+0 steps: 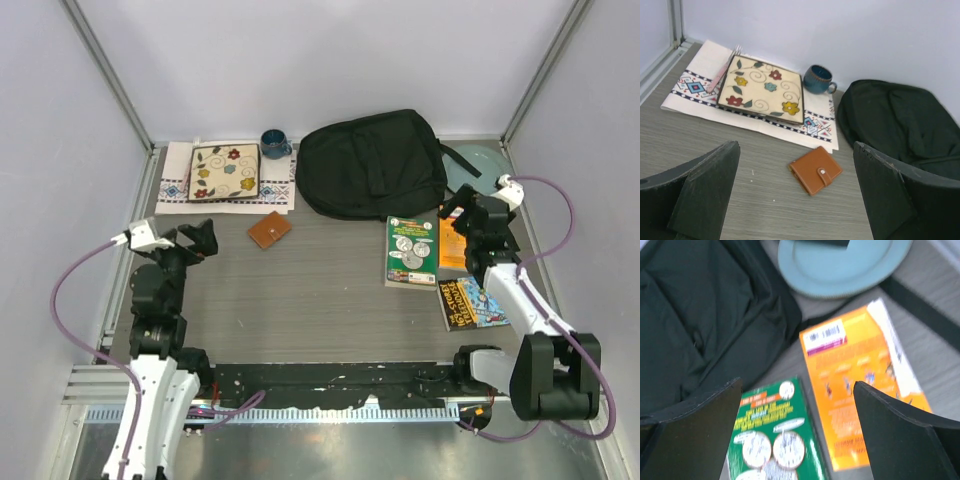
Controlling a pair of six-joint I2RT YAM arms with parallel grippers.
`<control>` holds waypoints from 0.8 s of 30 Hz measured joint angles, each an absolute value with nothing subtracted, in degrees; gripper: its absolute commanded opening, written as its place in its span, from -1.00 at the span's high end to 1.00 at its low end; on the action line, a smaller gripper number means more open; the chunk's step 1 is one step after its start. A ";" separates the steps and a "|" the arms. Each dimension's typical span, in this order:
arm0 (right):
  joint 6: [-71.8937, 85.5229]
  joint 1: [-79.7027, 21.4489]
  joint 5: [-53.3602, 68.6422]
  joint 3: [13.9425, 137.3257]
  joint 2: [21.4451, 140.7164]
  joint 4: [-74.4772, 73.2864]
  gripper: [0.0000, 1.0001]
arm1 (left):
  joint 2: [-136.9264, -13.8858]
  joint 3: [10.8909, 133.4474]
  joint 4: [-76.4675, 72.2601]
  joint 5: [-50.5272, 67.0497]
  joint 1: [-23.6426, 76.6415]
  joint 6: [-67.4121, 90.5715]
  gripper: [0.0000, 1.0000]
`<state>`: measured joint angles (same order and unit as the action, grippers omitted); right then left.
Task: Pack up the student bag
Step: Pick up the student bag at the center of the board.
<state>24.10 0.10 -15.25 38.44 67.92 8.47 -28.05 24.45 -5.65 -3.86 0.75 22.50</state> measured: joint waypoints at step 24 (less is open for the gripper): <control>43.20 0.08 6.28 31.14 55.46 0.89 -0.91 | -23.83 30.41 26.44 5.69 0.73 39.64 -0.99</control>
<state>43.20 0.08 6.28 31.14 55.46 0.89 -23.83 30.41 26.44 5.69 0.73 39.64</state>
